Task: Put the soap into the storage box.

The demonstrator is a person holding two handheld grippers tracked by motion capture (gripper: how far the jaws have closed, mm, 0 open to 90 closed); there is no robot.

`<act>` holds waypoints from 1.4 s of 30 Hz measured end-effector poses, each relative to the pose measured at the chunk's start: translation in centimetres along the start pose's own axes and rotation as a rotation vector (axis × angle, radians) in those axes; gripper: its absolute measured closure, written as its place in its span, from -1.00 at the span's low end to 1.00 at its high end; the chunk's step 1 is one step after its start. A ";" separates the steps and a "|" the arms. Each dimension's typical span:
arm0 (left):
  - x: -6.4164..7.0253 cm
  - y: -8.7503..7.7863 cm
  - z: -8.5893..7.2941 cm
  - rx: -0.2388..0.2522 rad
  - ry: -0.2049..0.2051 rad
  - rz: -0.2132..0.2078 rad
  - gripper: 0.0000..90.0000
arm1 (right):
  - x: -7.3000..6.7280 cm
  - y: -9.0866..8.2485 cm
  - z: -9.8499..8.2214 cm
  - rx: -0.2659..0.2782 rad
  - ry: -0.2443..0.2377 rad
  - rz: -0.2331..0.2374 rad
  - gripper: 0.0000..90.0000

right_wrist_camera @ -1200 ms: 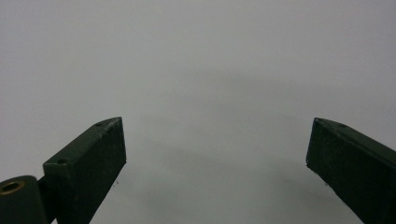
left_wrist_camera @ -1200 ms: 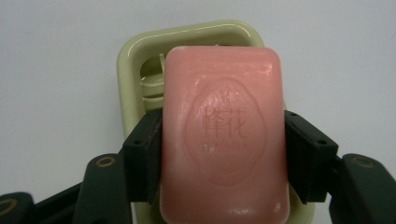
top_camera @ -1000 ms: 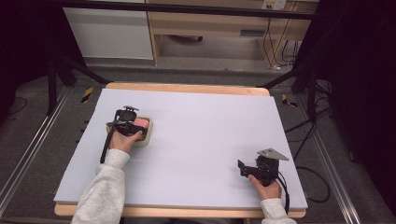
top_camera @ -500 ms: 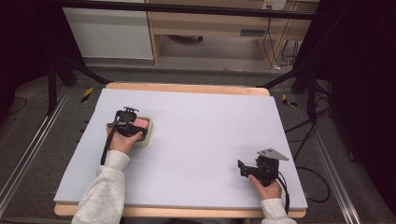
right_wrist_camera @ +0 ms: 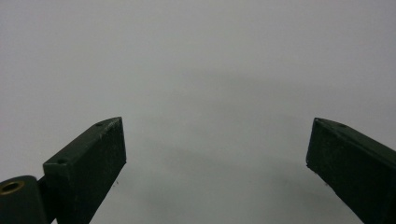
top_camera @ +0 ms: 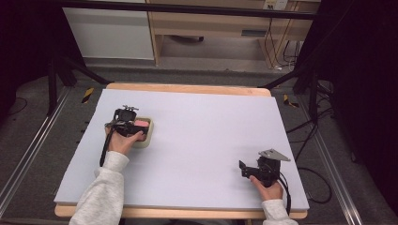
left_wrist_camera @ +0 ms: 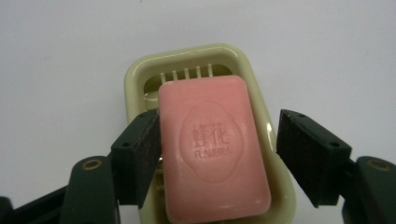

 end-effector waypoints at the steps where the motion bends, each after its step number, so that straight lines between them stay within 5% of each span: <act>1: 0.1 -0.3 0.0 0.007 0.007 -0.001 -0.32 | 0.0 0.0 0.0 0.000 0.000 0.001 -0.88; 10: 0.9 -2.7 -0.3 0.093 0.049 -0.019 -0.37 | 0.0 -0.1 0.1 0.007 0.005 -0.002 -0.88; 23: 2.6 -4.9 -2.8 0.207 0.096 -0.113 -0.41 | 0.2 -0.2 0.1 0.008 0.017 -0.007 -0.88; 32: 1.9 -5.4 -5.6 0.243 0.088 -0.113 -0.41 | 0.6 -0.3 0.0 0.008 0.024 -0.018 -0.88; 42: -0.3 -6.4 -7.9 0.293 0.040 -0.104 -0.43 | 0.9 -0.4 -0.1 0.009 0.026 -0.025 -0.88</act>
Point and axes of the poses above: each handheld gripper's, and its own axes: y roughly forward along the jaws, z roughly out of its top, x roughly to its right, the point moved 10 cm from there along y, roughly forward along the jaws, and after that the axes turned 4 degrees about -x, right-handed, at the moved point
